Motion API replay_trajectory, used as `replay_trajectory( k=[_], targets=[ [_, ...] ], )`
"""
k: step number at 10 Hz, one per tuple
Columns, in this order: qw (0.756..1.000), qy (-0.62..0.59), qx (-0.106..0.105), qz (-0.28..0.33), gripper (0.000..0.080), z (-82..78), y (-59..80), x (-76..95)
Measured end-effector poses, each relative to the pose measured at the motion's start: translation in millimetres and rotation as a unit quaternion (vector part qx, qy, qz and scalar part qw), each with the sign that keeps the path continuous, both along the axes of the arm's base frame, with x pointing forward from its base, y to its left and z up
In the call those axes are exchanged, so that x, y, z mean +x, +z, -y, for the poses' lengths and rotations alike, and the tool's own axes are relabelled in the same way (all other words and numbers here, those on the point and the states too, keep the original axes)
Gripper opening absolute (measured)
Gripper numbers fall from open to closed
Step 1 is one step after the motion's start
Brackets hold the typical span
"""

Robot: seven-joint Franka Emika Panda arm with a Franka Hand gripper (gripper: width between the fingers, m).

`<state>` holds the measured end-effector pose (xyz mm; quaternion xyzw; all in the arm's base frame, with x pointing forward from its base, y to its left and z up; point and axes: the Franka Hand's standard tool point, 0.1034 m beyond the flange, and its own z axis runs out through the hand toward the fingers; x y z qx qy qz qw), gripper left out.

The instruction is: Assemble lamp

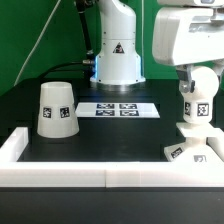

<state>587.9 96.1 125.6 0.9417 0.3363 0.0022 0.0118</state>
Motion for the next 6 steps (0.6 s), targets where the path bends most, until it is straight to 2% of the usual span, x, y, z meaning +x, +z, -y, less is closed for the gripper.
replay_trajectory(
  k=[4,6],
  targets=[
    [0.981,-0.192,0.025,0.002,0.0577,0.0,-0.4,0.7],
    [0.958,-0.283,0.036,0.007,0.0578,-3.1,-0.7,2.7]
  ],
)
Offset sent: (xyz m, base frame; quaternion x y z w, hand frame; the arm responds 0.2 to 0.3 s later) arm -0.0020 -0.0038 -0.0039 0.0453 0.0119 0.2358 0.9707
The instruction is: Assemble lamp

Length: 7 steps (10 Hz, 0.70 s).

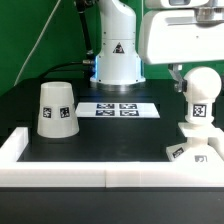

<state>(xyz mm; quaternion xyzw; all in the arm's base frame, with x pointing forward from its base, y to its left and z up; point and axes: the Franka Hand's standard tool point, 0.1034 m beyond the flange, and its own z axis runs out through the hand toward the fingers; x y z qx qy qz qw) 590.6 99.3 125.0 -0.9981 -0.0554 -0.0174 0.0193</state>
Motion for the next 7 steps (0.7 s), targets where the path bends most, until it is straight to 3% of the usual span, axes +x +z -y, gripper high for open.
replay_trajectory(
  k=[7],
  targets=[
    [0.98,-0.198,0.011,-0.005,0.0579,-5.7,-0.2,0.2]
  ],
)
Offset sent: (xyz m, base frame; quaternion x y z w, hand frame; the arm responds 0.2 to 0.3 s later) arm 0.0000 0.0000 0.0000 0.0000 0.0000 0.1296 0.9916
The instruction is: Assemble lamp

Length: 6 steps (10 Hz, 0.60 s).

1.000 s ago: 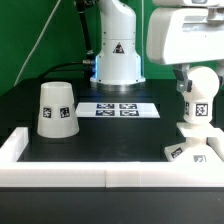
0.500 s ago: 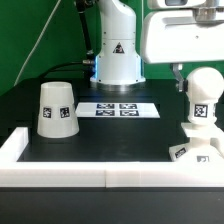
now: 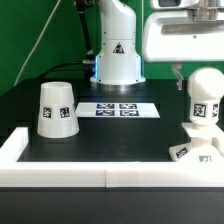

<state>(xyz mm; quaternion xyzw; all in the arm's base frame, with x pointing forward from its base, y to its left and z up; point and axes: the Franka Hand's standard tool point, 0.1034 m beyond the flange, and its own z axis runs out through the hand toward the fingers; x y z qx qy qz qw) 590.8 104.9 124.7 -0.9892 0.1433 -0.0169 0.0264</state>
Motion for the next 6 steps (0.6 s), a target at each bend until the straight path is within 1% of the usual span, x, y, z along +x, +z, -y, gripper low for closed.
replay_trajectory(
  k=[2,3,4,6],
  targets=[
    [0.993,-0.113,0.016,-0.01,0.0579,1.7,-0.7,-1.2],
    [0.989,-0.147,0.022,-0.013,0.0579,2.0,-0.7,-1.2],
    [0.979,-0.199,0.031,-0.019,0.0579,2.1,-1.0,-1.1],
    [0.968,-0.249,0.037,-0.023,0.0579,2.3,-1.2,0.2]
  ],
)
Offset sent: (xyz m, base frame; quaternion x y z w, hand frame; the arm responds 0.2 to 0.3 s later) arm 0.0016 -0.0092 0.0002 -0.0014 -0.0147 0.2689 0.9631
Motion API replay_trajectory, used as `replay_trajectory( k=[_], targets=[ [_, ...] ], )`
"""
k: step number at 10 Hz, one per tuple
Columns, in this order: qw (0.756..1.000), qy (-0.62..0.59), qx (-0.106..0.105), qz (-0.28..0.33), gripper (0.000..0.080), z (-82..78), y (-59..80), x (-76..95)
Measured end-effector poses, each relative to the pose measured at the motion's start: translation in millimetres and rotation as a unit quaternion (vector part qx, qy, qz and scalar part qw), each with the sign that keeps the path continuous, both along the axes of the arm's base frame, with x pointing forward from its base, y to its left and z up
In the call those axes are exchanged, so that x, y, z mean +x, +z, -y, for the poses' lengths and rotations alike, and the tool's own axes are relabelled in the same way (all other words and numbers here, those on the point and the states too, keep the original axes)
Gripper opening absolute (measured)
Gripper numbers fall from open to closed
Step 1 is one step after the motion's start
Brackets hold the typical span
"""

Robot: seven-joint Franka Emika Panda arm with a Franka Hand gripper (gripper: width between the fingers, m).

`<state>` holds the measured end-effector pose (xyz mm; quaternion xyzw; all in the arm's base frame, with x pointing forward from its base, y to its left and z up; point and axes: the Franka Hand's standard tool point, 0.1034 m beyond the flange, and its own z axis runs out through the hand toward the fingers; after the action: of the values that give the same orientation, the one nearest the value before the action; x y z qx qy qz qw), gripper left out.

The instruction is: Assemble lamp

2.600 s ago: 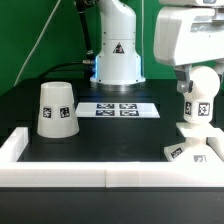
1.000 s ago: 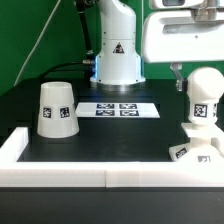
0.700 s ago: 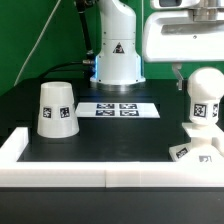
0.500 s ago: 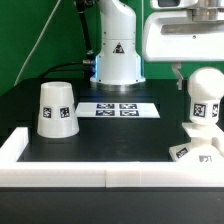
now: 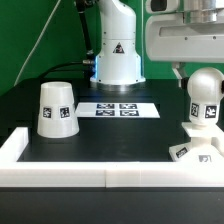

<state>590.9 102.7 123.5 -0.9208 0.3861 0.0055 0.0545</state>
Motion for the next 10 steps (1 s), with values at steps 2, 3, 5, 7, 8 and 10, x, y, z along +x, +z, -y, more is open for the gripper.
replay_trajectory(
  k=[2,3,5,7,8,10],
  targets=[
    [0.999,-0.05,0.003,-0.006,0.0579,-1.8,0.0,-0.3],
    [0.999,-0.037,0.003,-0.004,0.0579,-2.0,-0.1,-0.4],
    [1.0,0.027,-0.008,0.002,0.0692,-5.0,-0.3,-1.3],
    [0.987,0.157,-0.03,0.014,0.0698,-12.3,-0.7,-2.9],
    [0.979,0.202,-0.032,0.017,0.0698,-13.7,-0.9,-3.4],
    [0.962,0.271,-0.034,0.023,0.0698,-12.8,-1.0,-3.3]
  ],
)
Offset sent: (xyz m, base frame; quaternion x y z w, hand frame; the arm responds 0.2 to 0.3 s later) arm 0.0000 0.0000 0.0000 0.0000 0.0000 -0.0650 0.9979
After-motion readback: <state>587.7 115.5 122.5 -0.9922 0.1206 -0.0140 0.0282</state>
